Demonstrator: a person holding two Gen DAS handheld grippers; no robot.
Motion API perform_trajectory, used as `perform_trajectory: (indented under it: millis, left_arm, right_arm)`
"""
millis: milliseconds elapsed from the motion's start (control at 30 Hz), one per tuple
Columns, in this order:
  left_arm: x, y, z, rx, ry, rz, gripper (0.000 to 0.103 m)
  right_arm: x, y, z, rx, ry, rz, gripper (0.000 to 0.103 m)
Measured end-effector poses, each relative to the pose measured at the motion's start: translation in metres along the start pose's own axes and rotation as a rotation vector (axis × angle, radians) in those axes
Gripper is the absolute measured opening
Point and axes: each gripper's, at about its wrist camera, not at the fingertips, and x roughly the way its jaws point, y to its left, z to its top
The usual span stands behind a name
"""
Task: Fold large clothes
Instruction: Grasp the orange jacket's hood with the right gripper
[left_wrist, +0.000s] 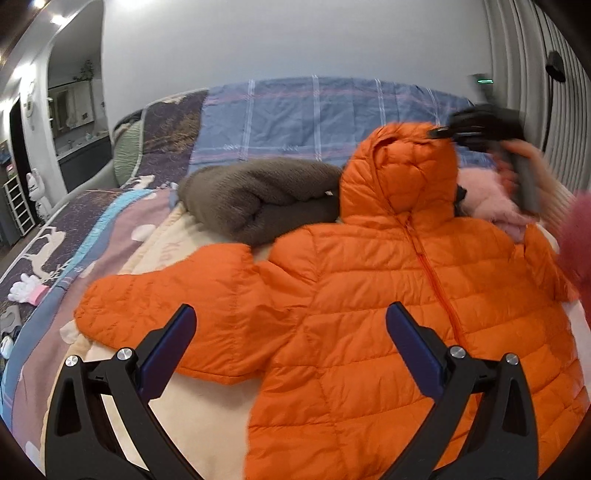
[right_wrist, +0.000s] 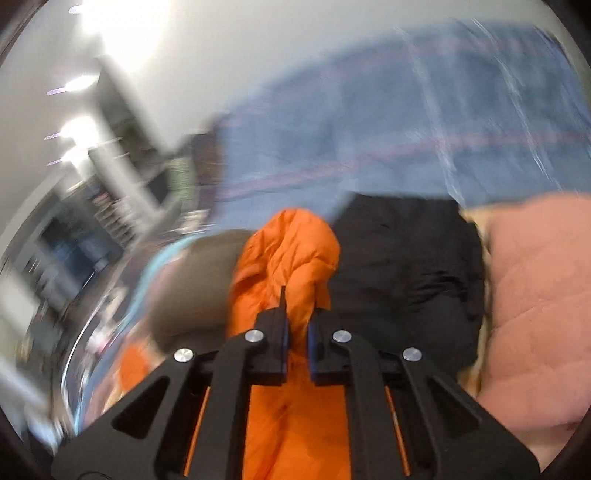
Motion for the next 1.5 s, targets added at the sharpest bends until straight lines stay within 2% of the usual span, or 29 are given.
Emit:
perform_trajectory:
  millis: [100,133,200,267,333,400,467,500,567,600,633,700,733,767,800,867,933,1000,1067,1167,1233,1267,1300,1333,1367,1400,1433,1500]
  left_arm:
    - [-0.011,0.014,0.000,-0.033,-0.026,0.029,0.102]
    - [-0.015,0.019,0.000,-0.047,-0.032,0.039,0.102]
    - [-0.019,0.031,0.000,-0.087,-0.040,0.058,0.102]
    - [-0.021,0.039,0.004,-0.131,-0.051,0.056,0.102]
    - [-0.022,0.042,0.012,-0.166,-0.067,0.052,0.102]
    - [-0.020,0.036,0.021,-0.169,-0.080,0.020,0.102]
    - [-0.012,0.021,0.030,-0.142,-0.061,-0.024,0.102]
    - [-0.008,0.012,0.033,-0.121,-0.051,-0.044,0.102]
    - [0.002,-0.014,0.039,-0.061,-0.031,-0.104,0.102]
    - [0.007,-0.028,0.039,-0.031,-0.017,-0.131,0.098]
    - [0.014,-0.044,0.039,0.010,0.004,-0.179,0.094]
    - [0.025,-0.065,0.035,0.063,0.037,-0.244,0.083]
    - [0.032,-0.077,0.030,0.098,0.060,-0.267,0.081]
    - [0.041,-0.090,0.023,0.143,0.087,-0.257,0.078]
    - [0.054,-0.100,0.013,0.194,0.124,-0.221,0.078]
    - [0.081,-0.110,-0.007,0.251,0.212,-0.183,0.078]
    - [0.104,-0.111,-0.026,0.246,0.298,-0.189,0.078]
    - [0.112,-0.104,-0.030,0.217,0.322,-0.203,0.078]
    - [0.114,-0.101,-0.027,0.194,0.322,-0.213,0.078]
    - [0.111,-0.100,-0.023,0.191,0.311,-0.205,0.078]
    - [0.103,-0.100,-0.022,0.192,0.295,-0.208,0.078]
    - [0.094,-0.096,-0.021,0.181,0.287,-0.217,0.078]
    - [0.088,-0.094,-0.019,0.169,0.278,-0.225,0.078]
    - [0.080,-0.086,-0.015,0.145,0.262,-0.238,0.078]
    - [0.076,-0.081,-0.012,0.130,0.250,-0.241,0.078]
    - [0.071,-0.074,-0.008,0.114,0.236,-0.239,0.078]
    - [0.067,-0.067,-0.004,0.099,0.220,-0.230,0.078]
    - [0.059,-0.040,0.000,0.040,0.180,-0.191,0.078]
  right_arm:
    - [-0.070,0.051,-0.051,-0.225,-0.014,0.097,0.007]
    - [-0.092,0.069,-0.084,-0.323,0.009,0.099,0.007]
    - [-0.108,0.082,-0.129,-0.404,0.068,0.084,0.007]
    - [-0.108,0.083,-0.182,-0.438,0.178,0.045,0.009]
    - [-0.099,0.070,-0.228,-0.428,0.290,-0.041,0.012]
    - [-0.095,0.054,-0.249,-0.359,0.353,-0.084,0.012]
    - [-0.105,0.043,-0.252,-0.265,0.348,-0.100,0.014]
    - [-0.115,0.042,-0.245,-0.237,0.315,-0.105,0.015]
    - [-0.130,0.051,-0.233,-0.230,0.244,-0.090,0.022]
    - [-0.135,0.056,-0.229,-0.234,0.223,-0.079,0.023]
    - [-0.142,0.065,-0.222,-0.244,0.194,-0.064,0.028]
    - [-0.147,0.081,-0.218,-0.249,0.156,-0.026,0.046]
    - [-0.146,0.081,-0.217,-0.248,0.152,-0.003,0.059]
    - [-0.144,0.083,-0.219,-0.249,0.158,0.019,0.063]
    - [-0.147,0.086,-0.225,-0.252,0.169,0.017,0.063]
    - [-0.137,0.084,-0.238,-0.267,0.217,-0.052,0.063]
    - [-0.137,0.075,-0.244,-0.215,0.230,-0.076,0.062]
    - [-0.134,0.069,-0.237,-0.145,0.211,-0.067,0.058]
    - [-0.132,0.063,-0.223,-0.078,0.173,-0.080,0.046]
    - [-0.114,0.067,-0.210,-0.035,0.150,-0.055,0.037]
    - [-0.092,0.067,-0.208,-0.030,0.156,-0.059,0.036]
    - [-0.080,0.071,-0.208,-0.047,0.179,-0.092,0.036]
    - [-0.066,0.069,-0.214,-0.052,0.219,-0.135,0.036]
    - [-0.042,0.055,-0.229,-0.010,0.313,-0.194,0.036]
    - [-0.028,0.044,-0.240,0.031,0.358,-0.205,0.035]
    - [-0.023,0.037,-0.246,0.053,0.356,-0.191,0.035]
    - [-0.026,0.034,-0.251,0.051,0.315,-0.169,0.035]
    - [-0.029,0.036,-0.254,0.033,0.297,-0.169,0.035]
